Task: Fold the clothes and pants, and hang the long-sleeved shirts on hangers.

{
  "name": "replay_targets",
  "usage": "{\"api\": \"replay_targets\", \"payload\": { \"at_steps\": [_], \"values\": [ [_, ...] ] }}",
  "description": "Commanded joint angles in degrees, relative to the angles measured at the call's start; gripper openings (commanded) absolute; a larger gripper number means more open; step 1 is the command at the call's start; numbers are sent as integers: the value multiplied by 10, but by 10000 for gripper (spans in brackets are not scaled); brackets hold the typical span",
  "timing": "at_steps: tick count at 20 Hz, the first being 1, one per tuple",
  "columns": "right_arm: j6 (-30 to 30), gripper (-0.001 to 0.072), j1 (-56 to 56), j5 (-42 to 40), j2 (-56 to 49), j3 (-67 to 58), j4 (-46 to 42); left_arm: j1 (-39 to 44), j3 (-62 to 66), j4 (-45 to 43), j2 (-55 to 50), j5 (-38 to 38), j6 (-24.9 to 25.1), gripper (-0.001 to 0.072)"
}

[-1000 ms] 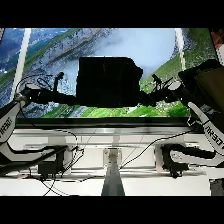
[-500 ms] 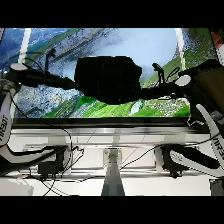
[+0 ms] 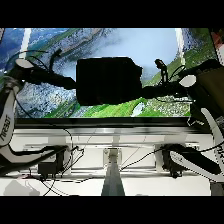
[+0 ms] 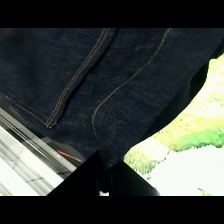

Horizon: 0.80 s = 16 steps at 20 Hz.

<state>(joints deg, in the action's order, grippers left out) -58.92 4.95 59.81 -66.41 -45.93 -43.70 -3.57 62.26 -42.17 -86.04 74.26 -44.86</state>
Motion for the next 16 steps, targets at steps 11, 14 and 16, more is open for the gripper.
{"api": "replay_targets", "payload": {
  "at_steps": [11, 14, 16],
  "values": [
    [1, 27, 0, -44, 2, 0, -21, -52, -26, -66, -82, 82, -75, 637],
    [1, 27, 0, -44, 2, 0, -27, -49, -73, -38, -82, 78, -78, 638],
    [1, 27, 0, -44, 2, 0, -27, -40, -118, 7, -82, 51, -63, 638]
  ]
}}
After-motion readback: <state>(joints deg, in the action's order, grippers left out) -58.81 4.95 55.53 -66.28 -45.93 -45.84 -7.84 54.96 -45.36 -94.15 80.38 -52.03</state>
